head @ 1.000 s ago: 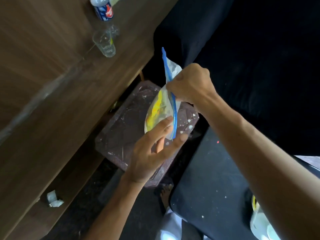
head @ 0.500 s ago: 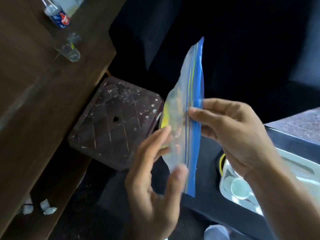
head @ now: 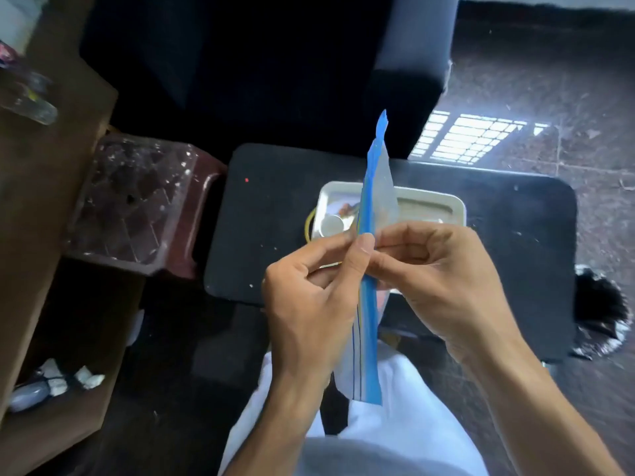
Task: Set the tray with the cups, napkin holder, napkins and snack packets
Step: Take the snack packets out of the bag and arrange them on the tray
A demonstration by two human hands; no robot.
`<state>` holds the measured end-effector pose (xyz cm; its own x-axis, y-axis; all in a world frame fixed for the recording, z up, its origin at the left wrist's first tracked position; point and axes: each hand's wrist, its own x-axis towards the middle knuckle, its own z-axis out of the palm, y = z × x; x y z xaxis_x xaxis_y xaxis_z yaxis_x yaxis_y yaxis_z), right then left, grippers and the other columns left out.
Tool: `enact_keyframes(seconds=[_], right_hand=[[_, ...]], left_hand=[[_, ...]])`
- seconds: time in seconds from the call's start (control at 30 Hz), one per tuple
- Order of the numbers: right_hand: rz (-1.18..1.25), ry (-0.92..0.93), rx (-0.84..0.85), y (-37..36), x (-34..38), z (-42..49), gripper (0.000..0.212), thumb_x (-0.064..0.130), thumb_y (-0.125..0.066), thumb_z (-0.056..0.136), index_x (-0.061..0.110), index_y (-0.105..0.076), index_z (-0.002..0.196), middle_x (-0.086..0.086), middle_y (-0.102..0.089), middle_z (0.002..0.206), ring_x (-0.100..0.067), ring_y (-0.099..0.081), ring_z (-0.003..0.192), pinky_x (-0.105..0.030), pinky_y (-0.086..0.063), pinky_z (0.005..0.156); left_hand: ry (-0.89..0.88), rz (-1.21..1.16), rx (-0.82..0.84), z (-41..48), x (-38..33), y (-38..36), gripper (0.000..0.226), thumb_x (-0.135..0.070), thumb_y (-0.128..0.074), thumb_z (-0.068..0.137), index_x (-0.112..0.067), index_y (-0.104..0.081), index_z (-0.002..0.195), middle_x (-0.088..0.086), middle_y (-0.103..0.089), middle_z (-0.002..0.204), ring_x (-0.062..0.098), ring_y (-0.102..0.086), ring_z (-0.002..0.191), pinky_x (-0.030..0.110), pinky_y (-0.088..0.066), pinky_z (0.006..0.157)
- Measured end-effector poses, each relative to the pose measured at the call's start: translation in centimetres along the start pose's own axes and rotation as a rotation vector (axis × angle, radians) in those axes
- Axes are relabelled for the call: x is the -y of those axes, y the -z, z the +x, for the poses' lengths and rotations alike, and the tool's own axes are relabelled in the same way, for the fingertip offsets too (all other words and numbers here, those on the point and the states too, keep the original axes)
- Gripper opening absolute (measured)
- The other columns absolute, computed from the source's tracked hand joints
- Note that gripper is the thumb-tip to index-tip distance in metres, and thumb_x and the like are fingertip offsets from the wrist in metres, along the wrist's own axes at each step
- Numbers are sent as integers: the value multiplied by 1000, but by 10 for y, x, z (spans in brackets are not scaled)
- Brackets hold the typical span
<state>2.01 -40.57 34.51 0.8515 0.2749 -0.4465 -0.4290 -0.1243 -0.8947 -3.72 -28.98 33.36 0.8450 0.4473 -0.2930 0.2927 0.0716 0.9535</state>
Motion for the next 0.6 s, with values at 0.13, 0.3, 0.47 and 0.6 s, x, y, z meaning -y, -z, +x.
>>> enact_keyframes(seconds=[0.13, 0.3, 0.47, 0.6], right_hand=[[-141, 6, -68, 43, -8, -36, 7, 14, -84, 77, 13, -77, 77, 2, -75, 65, -9, -73, 59, -18, -58, 58], [-13, -58, -34, 80, -9, -58, 20, 14, -88, 67, 8, -78, 83, -4, -77, 71, -18, -76, 66, -21, -59, 63], [213, -106, -87, 99, -14, -66, 21, 24, -82, 67, 10, -79, 83, -11, -78, 79, -20, -75, 72, -23, -58, 65], [424, -174, -101, 102, -20, -69, 21, 20, -80, 68, 9, -77, 85, -11, -78, 84, -18, -74, 75, -24, -58, 67]], left_hand=[[110, 14, 2, -35, 0, -39, 9, -26, -82, 84, -17, -82, 84, 0, -81, 76, 16, -79, 69, 22, -59, 59], [305, -66, 40, -54, -8, -65, 19, -22, -74, 92, -10, -81, 80, 9, -79, 74, 25, -77, 74, 38, -65, 70], [368, -81, 115, -54, -21, -82, 25, -21, -67, 96, -13, -81, 77, 10, -81, 82, 23, -77, 77, 32, -62, 68], [383, -108, 123, -55, -22, -88, 23, -19, -66, 97, -13, -82, 82, 11, -81, 85, 22, -75, 80, 35, -64, 75]])
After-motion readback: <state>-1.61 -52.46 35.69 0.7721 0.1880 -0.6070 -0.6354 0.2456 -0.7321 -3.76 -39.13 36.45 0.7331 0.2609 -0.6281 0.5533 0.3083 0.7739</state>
